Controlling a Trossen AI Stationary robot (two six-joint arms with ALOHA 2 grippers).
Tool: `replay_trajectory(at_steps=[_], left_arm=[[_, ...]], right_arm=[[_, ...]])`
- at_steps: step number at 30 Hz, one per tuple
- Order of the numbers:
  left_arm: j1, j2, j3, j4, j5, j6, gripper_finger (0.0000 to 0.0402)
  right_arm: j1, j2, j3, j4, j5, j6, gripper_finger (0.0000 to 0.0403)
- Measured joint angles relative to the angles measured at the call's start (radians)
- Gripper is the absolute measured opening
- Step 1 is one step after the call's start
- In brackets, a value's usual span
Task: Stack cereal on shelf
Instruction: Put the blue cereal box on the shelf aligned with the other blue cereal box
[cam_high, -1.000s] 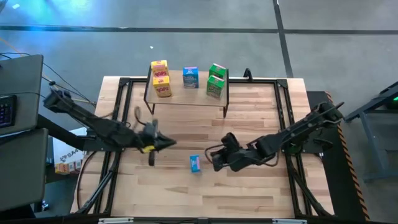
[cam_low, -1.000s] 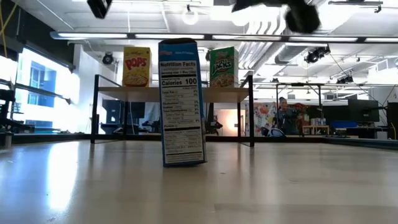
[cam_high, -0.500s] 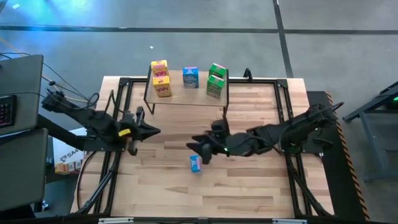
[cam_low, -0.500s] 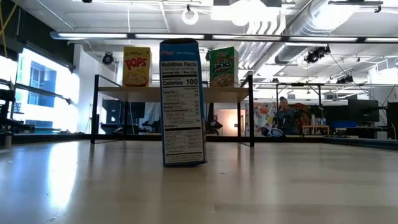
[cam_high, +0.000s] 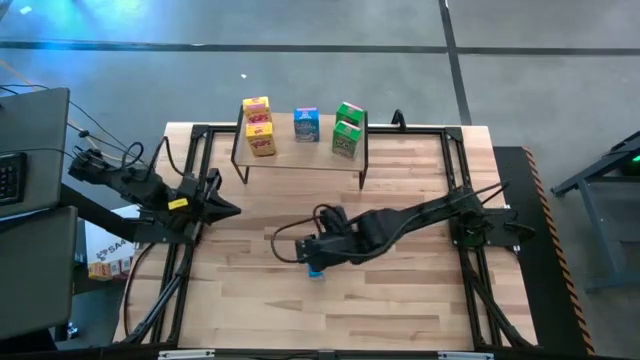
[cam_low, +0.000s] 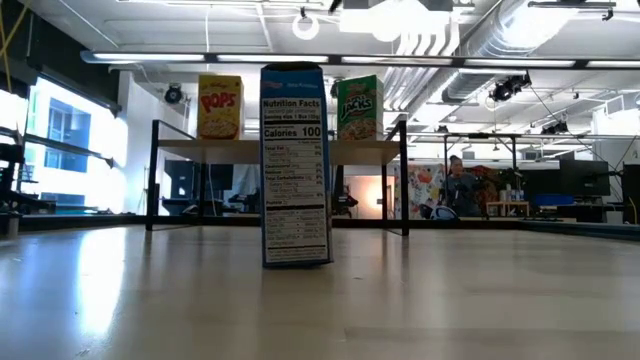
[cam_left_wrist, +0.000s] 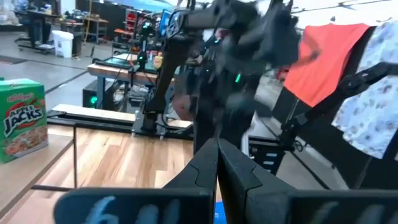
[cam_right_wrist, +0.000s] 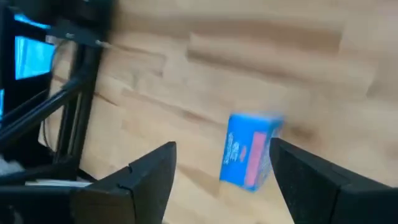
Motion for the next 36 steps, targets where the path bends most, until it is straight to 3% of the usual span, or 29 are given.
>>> replay_trajectory(at_steps=[4,10,24,36], left_arm=[[0.000,-0.008,0.000,-0.002,0.020,0.001,0.0000],[0.000,-0.008,0.000,-0.002,0.020,0.000,0.0000],[0.000,-0.007,0.000,0.004,0.015,-0.025,0.0000],[0.000,-0.006,0.000,0.011,0.013,-0.040,0.0000]], right_arm=[[0.000,0.000,-0.131,0.119,-0.082,0.161,0.0257],[0.009,-0.002,-0.220,0.217,-0.102,0.156,0.0257],[0.006,0.041,-0.226,0.130,-0.037,0.170,0.0257],[0.006,0.086,-0.226,0.179,-0.010,0.148,0.0257]])
